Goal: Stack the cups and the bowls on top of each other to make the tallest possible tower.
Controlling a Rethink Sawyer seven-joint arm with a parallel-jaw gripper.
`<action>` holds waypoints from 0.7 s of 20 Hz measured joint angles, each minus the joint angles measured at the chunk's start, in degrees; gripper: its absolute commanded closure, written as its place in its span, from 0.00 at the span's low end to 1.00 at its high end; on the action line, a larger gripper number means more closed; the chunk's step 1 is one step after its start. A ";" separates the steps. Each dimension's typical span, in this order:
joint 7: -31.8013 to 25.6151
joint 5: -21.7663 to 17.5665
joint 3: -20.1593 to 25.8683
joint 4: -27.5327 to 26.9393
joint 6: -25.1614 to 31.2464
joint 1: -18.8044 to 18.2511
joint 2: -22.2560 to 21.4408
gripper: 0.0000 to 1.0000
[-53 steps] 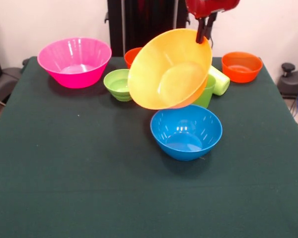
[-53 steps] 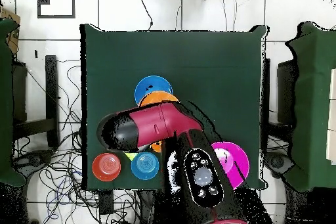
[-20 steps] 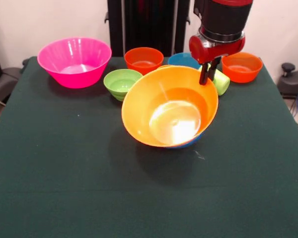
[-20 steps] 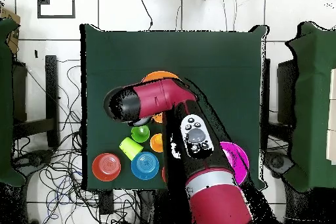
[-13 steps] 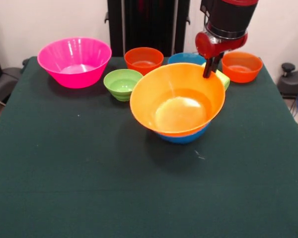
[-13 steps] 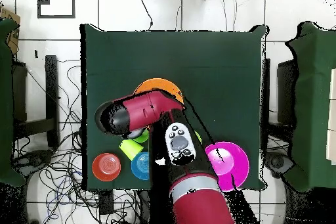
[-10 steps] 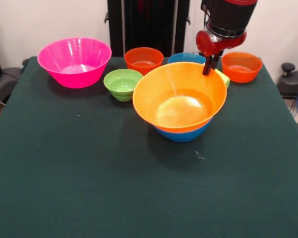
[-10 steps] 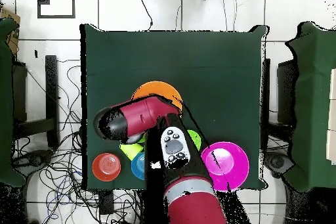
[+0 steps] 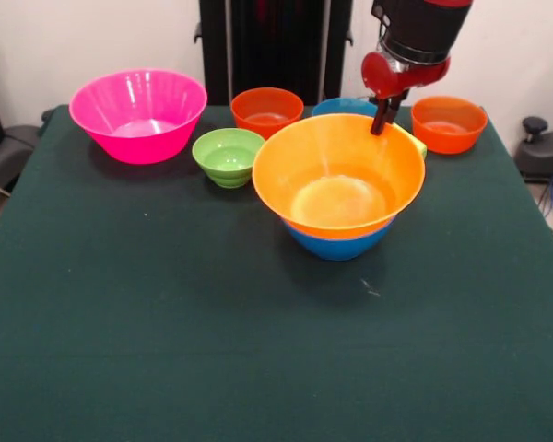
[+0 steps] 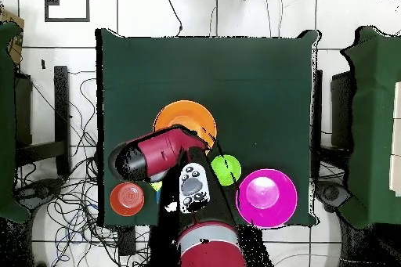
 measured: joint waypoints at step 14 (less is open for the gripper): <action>1.01 0.04 -7.02 0.19 -1.02 3.66 -2.39 0.00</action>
